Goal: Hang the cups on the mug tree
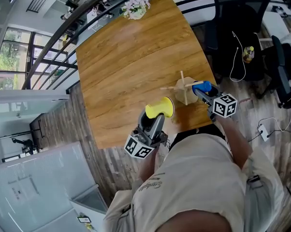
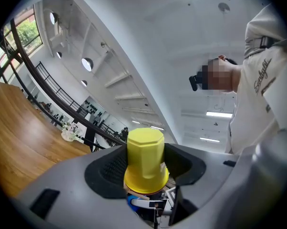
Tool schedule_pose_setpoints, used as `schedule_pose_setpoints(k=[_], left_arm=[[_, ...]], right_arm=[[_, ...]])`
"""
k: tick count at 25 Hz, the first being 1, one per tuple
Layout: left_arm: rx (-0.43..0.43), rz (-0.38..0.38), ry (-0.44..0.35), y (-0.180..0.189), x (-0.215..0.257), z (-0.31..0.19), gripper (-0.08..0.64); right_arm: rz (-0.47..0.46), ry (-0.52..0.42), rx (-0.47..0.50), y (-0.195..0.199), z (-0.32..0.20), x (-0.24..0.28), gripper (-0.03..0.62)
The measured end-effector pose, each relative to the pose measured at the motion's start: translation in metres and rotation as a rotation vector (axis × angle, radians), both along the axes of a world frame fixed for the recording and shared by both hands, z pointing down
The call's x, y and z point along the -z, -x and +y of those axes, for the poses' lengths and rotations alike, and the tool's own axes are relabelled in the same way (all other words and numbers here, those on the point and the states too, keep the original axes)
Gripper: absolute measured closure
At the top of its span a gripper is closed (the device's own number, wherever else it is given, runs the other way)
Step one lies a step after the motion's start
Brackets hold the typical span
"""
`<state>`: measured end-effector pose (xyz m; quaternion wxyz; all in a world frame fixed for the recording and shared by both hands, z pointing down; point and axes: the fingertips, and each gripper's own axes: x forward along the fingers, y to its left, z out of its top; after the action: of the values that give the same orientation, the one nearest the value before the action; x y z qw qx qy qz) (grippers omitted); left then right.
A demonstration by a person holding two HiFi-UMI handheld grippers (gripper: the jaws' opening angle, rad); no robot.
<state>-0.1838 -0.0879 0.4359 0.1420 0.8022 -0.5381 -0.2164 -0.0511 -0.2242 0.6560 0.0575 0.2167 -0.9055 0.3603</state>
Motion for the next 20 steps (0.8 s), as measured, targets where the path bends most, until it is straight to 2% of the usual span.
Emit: schedule_pose_setpoints(k=[20], left_arm=[[0.044, 0.006, -0.039, 0.017, 0.005, 0.028, 0.316]], right_arm=[[-0.037, 0.092, -0.037, 0.014, 0.009, -0.023, 0.322]])
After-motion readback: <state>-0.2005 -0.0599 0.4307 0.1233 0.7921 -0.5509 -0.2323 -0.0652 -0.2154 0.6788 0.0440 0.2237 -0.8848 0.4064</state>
